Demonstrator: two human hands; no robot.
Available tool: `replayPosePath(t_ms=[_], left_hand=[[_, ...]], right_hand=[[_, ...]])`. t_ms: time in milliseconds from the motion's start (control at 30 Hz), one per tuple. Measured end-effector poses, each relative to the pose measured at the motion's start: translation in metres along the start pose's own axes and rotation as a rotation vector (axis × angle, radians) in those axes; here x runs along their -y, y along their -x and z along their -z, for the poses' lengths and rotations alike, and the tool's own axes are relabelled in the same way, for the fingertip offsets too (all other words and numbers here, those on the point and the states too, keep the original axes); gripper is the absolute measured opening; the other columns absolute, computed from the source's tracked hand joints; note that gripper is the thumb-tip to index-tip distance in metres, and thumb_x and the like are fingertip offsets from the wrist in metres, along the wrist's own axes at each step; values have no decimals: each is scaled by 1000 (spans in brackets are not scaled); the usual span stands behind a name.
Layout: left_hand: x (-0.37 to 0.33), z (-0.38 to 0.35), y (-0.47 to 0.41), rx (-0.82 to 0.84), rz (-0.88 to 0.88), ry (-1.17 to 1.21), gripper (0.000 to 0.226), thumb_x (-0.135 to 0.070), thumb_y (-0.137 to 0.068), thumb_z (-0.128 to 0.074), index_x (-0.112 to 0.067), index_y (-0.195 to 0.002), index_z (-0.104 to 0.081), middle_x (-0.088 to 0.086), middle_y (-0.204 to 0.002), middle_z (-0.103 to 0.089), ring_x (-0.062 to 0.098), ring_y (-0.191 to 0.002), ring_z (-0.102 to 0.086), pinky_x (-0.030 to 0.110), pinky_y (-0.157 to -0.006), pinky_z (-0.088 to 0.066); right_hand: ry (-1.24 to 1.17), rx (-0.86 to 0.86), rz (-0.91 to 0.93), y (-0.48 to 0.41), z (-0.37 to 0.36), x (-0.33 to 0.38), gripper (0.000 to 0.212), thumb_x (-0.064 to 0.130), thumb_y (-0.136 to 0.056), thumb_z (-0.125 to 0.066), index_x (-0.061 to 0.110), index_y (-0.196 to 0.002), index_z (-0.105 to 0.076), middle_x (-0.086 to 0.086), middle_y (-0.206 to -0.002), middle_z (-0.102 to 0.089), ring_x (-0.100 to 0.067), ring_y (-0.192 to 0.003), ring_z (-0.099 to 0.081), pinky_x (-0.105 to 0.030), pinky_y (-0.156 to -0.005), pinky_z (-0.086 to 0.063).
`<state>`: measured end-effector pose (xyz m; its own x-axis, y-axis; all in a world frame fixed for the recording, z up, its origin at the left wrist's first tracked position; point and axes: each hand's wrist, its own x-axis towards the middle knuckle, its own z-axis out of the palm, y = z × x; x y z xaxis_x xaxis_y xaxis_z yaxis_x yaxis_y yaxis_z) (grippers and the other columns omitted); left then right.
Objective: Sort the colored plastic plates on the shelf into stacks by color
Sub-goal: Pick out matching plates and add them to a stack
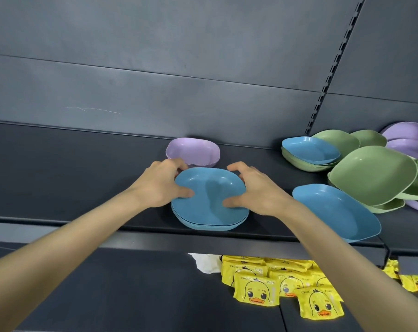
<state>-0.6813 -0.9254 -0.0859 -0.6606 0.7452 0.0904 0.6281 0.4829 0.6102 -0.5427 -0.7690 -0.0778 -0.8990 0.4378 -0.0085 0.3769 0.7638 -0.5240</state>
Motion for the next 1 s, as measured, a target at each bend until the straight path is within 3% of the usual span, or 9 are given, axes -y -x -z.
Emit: replayPosePath(t_ms=[133,300,467,567,633,733,867,1000], left_hand=[[-5,-5,-5,-15,-28,26,39,-24,-73,-77,-20,-108,-59,-5,-91,-64,16,-83,-59,28,-74,-50],[-9,-7,-11,36,-34,-29,36,-24,-72,-78,-16,-103,-62,0,-93,-66,19,-85,-61,37,-81,-53],[-10,-4,-11,62,-83,-225,33,-35,-73,-73,-15,-97,-62,2,-92,-63,27,-89,-61,43,-77,-52],[-21,2,-12,22,-184,-441,47,-44,-81,-64,-19,-120,-55,1,-115,-53,28,-109,-53,41,-87,-47],[-35,7,-13,5,-261,-489,54,-44,-86,-59,-19,-132,-47,2,-127,-48,26,-118,-46,40,-95,-43],[-65,15,-17,10,-344,-484,49,-43,-88,-58,-20,-130,-49,2,-124,-50,25,-116,-46,34,-93,-40],[-112,15,-24,-30,-457,-473,51,-42,-88,-57,-22,-134,-46,2,-129,-50,24,-122,-45,38,-98,-40],[-165,0,-26,-86,-565,-457,52,-42,-90,-55,-23,-136,-43,1,-134,-48,22,-125,-43,37,-102,-37]], right_hand=[[25,-9,-4,-5,8,-4,69,26,-75,-76,28,-134,-40,3,-113,-37,-16,-104,-46,-25,-82,-40],[75,38,1,-9,12,-8,65,28,-72,-78,24,-128,-45,3,-111,-40,-16,-101,-47,-26,-83,-41],[157,49,19,-8,15,-6,64,31,-75,-76,21,-129,-44,1,-115,-41,-18,-104,-46,-30,-88,-43],[237,32,30,-5,23,-7,68,35,-79,-71,18,-136,-39,-4,-126,-43,-19,-105,-46,-32,-91,-42],[260,-19,39,-1,36,-8,68,36,-82,-68,17,-139,-37,-7,-132,-43,-19,-108,-45,-30,-92,-39],[299,-116,35,13,65,-11,60,34,-86,-64,16,-137,-39,-7,-134,-43,-22,-125,-41,-31,-99,-35],[371,-256,19,37,111,-21,53,32,-89,-61,15,-135,-43,-7,-131,-45,-25,-123,-41,-28,-90,-32],[416,-372,-13,70,156,-47,48,32,-90,-58,16,-133,-45,-7,-131,-46,-25,-121,-43,-32,-93,-37]])
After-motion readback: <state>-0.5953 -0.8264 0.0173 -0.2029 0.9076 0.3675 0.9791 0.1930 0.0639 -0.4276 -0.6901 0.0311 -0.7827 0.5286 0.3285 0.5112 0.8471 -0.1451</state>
